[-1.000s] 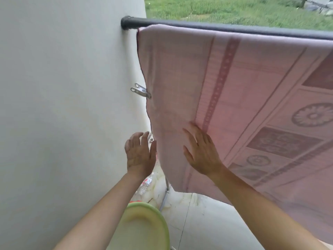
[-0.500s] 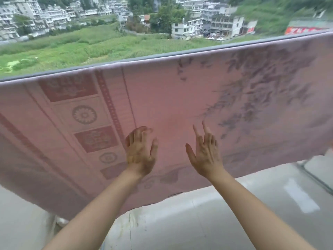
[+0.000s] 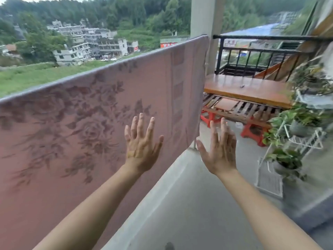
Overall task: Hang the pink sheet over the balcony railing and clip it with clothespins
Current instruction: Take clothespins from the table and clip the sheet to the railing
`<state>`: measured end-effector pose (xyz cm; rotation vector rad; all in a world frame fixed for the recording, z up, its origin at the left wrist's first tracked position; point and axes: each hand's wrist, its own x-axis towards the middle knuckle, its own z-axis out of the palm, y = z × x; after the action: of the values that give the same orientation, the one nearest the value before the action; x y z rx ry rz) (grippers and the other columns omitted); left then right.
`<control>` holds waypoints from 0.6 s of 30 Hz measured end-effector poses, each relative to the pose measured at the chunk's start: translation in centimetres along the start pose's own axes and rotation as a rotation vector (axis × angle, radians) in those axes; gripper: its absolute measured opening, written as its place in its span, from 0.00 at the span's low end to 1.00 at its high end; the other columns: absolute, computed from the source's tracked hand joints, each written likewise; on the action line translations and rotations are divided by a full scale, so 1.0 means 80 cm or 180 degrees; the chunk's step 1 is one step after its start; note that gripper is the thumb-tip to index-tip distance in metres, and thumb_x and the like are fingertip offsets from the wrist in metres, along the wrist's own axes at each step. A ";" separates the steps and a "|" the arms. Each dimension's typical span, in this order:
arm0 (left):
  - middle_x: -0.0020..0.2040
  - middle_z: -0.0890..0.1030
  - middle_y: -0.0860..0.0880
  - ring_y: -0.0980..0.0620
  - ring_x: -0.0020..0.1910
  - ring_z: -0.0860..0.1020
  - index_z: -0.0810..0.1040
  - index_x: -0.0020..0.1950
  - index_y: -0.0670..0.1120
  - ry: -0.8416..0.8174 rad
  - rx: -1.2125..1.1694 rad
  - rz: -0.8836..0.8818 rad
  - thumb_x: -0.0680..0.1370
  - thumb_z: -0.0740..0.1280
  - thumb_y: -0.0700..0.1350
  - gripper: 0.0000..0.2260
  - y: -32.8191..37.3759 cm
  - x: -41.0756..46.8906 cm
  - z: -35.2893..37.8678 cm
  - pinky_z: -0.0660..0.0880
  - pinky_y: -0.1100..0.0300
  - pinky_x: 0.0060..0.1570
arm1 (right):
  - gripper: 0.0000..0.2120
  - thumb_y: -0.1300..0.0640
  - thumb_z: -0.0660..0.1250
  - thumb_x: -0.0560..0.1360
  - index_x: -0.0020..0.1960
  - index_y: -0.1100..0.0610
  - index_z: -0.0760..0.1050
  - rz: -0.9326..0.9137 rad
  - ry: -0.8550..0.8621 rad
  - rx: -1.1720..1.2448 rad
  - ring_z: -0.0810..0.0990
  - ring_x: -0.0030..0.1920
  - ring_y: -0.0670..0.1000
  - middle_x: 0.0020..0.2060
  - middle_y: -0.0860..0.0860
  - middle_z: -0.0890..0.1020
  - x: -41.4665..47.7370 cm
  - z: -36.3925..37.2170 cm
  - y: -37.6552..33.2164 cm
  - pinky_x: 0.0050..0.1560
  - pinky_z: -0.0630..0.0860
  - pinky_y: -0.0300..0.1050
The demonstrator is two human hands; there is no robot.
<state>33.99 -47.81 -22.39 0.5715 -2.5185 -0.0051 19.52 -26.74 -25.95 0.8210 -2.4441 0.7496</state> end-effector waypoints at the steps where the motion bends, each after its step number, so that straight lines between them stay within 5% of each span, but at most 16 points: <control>1: 0.79 0.54 0.40 0.40 0.78 0.50 0.58 0.78 0.48 -0.0041 -0.0070 0.0047 0.80 0.50 0.61 0.29 0.024 0.024 0.024 0.50 0.37 0.73 | 0.37 0.37 0.57 0.78 0.79 0.56 0.55 0.0073 -0.0008 -0.0078 0.54 0.76 0.62 0.79 0.62 0.51 0.013 0.002 0.033 0.74 0.55 0.62; 18: 0.80 0.46 0.44 0.44 0.79 0.42 0.49 0.79 0.51 -0.0534 -0.0618 0.1030 0.81 0.46 0.63 0.30 0.359 0.489 0.341 0.46 0.40 0.75 | 0.39 0.36 0.54 0.78 0.81 0.55 0.48 0.0887 0.0022 -0.1060 0.52 0.78 0.62 0.80 0.60 0.47 0.352 0.046 0.446 0.76 0.52 0.61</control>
<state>-21.14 -40.41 -21.83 0.0857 -2.7052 -0.1823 -24.86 -16.36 -25.21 0.3566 -2.6092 0.4154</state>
